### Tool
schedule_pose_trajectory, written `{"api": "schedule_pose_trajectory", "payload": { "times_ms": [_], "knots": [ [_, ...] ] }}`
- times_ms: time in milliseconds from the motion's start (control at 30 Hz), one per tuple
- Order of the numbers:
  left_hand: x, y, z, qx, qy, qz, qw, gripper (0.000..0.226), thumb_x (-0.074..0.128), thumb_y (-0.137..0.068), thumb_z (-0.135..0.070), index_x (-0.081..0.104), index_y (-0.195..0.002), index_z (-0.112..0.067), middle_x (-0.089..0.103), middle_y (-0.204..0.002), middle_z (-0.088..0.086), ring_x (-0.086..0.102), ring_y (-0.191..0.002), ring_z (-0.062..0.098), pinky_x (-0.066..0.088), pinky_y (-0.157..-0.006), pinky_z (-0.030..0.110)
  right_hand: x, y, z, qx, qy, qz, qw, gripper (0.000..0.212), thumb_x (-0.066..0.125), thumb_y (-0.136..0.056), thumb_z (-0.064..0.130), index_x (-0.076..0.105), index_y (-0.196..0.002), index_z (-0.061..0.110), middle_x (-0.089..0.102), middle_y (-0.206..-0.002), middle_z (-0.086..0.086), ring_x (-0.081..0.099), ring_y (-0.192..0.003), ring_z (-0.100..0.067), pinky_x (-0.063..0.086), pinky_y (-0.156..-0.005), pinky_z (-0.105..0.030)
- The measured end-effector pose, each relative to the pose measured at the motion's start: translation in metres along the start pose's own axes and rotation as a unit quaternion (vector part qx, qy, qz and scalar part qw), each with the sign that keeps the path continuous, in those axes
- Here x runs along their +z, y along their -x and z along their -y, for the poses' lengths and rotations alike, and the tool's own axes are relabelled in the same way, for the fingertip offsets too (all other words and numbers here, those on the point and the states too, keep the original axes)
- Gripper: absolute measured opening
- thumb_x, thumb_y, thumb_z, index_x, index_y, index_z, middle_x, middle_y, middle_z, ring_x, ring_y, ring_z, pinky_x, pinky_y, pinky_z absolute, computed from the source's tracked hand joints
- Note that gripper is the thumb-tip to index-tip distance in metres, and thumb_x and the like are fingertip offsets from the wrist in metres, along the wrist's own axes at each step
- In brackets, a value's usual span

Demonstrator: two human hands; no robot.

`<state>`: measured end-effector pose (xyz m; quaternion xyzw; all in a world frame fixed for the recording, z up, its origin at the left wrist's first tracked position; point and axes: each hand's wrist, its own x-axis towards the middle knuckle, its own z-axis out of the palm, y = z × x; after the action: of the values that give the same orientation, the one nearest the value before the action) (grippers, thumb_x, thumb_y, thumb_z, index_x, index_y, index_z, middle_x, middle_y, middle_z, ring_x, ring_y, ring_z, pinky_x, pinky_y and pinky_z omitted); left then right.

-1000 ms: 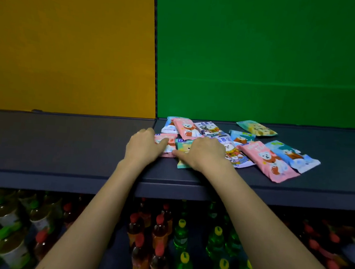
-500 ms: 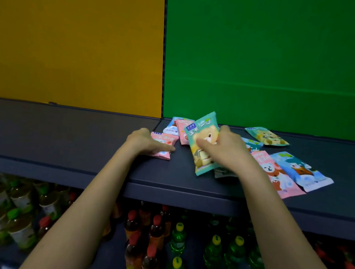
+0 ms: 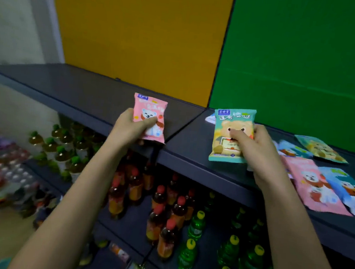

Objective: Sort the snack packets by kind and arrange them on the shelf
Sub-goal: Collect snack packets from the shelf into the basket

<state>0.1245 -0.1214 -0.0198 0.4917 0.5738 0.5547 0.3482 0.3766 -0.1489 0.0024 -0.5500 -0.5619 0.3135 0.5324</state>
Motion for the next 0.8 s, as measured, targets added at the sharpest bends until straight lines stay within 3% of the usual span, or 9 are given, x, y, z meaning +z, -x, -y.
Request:
{"api": "schedule_pose_trajectory", "payload": {
  "times_ms": [133, 233, 333, 467, 633, 800],
  "knots": [
    [-0.091, 0.045, 0.032, -0.032, 0.042, -0.085, 0.995, 0.023, 0.065, -0.085, -0.019, 0.060, -0.104, -0.007, 0.070, -0.088, 0.009, 0.065, -0.067, 0.016, 0.051, -0.061, 0.027, 0.082, 0.018, 0.009, -0.026, -0.064, 0.116, 0.991, 0.013, 0.063, -0.083, 0.028, 0.050, -0.087, 0.027, 0.069, -0.094, 0.007, 0.069, -0.076, -0.007, 0.053, -0.065, -0.028],
    [-0.161, 0.089, 0.059, -0.041, 0.041, -0.175, 0.983, 0.012, 0.063, -0.086, -0.013, 0.061, -0.097, -0.010, 0.069, -0.080, 0.005, 0.064, -0.055, 0.006, 0.049, -0.049, 0.016, 0.156, 0.042, 0.012, -0.022, -0.076, 0.207, 0.975, 0.016, 0.063, -0.083, 0.029, 0.047, -0.086, 0.030, 0.067, -0.091, 0.011, 0.068, -0.068, -0.002, 0.048, -0.050, -0.016],
    [-0.234, 0.138, 0.092, -0.063, 0.031, -0.283, 0.957, 0.009, 0.062, -0.086, -0.011, 0.059, -0.094, -0.011, 0.069, -0.067, -0.002, 0.060, -0.045, 0.001, 0.043, -0.039, 0.012, 0.236, 0.077, 0.014, -0.010, -0.071, 0.300, 0.951, 0.020, 0.063, -0.084, 0.027, 0.049, -0.098, 0.024, 0.066, -0.093, 0.007, 0.067, -0.077, -0.006, 0.050, -0.057, -0.021],
    [-0.308, 0.194, 0.131, -0.101, -0.004, -0.353, 0.930, 0.005, 0.062, -0.086, -0.012, 0.058, -0.084, -0.015, 0.065, -0.050, -0.007, 0.051, -0.036, 0.002, 0.036, -0.033, 0.013, 0.326, 0.126, 0.007, 0.007, -0.054, 0.390, 0.919, 0.025, 0.064, -0.085, 0.024, 0.048, -0.104, 0.021, 0.066, -0.103, -0.002, 0.067, -0.089, -0.018, 0.056, -0.078, -0.036],
    [-0.395, 0.248, 0.192, -0.168, 0.002, -0.423, 0.891, 0.009, 0.061, -0.086, -0.010, 0.058, -0.085, -0.018, 0.066, -0.061, -0.004, 0.055, -0.042, 0.004, 0.035, -0.035, 0.014, 0.446, 0.203, -0.007, 0.059, -0.016, 0.500, 0.864, 0.022, 0.065, -0.085, 0.024, 0.051, -0.100, 0.019, 0.068, -0.107, -0.007, 0.067, -0.094, -0.023, 0.053, -0.088, -0.047],
    [-0.471, 0.262, 0.260, -0.244, 0.033, -0.439, 0.864, 0.008, 0.055, -0.089, -0.011, 0.056, -0.097, -0.012, 0.063, -0.076, 0.006, 0.057, -0.056, 0.014, 0.037, -0.045, 0.021, 0.554, 0.259, -0.024, 0.114, -0.013, 0.558, 0.822, 0.025, 0.064, -0.087, 0.017, 0.057, -0.106, 0.002, 0.070, -0.105, -0.013, 0.069, -0.090, -0.025, 0.056, -0.082, -0.042]
  ]
}}
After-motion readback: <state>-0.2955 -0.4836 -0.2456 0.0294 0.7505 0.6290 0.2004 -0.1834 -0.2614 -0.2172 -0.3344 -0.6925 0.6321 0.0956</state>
